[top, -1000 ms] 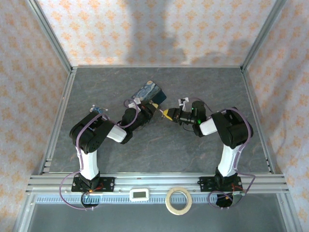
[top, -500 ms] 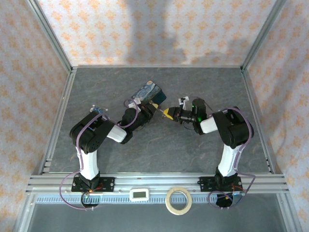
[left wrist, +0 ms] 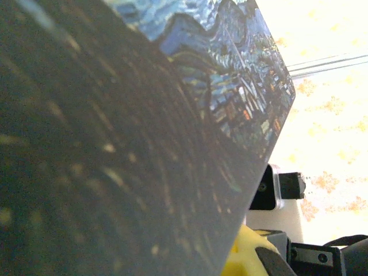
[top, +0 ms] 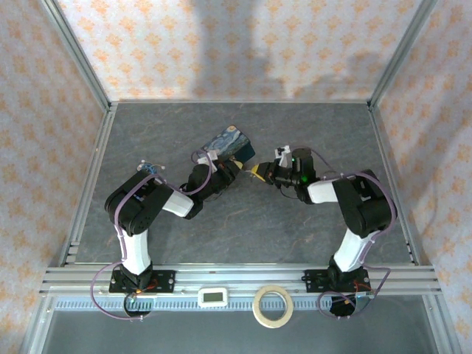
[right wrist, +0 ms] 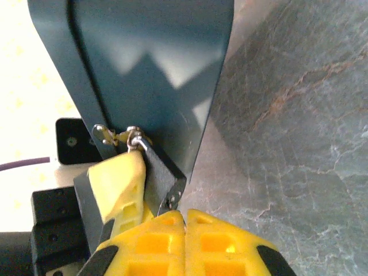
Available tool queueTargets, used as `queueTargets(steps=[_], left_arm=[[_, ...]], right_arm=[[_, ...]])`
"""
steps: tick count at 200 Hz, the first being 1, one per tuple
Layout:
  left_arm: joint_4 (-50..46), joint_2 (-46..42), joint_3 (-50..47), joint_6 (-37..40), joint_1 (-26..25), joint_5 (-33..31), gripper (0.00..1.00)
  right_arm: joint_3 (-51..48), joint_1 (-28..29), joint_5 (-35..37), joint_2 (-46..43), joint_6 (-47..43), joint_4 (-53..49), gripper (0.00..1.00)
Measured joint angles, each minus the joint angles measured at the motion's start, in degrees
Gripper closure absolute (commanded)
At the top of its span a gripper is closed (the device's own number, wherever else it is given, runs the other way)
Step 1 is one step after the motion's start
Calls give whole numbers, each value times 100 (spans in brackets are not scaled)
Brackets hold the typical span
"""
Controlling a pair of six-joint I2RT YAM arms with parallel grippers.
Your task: Unlock a padlock with a key
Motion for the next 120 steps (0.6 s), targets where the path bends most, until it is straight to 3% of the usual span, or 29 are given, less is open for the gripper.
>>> queueTargets(steps=[68, 120], left_arm=[[20, -4, -11, -129, -98, 44, 100], [146, -4, -94, -503, -256, -348, 100]], right_arm=[[-186, 74, 396, 66, 437, 706, 100], [-789, 264, 605, -85, 894, 1167, 100]])
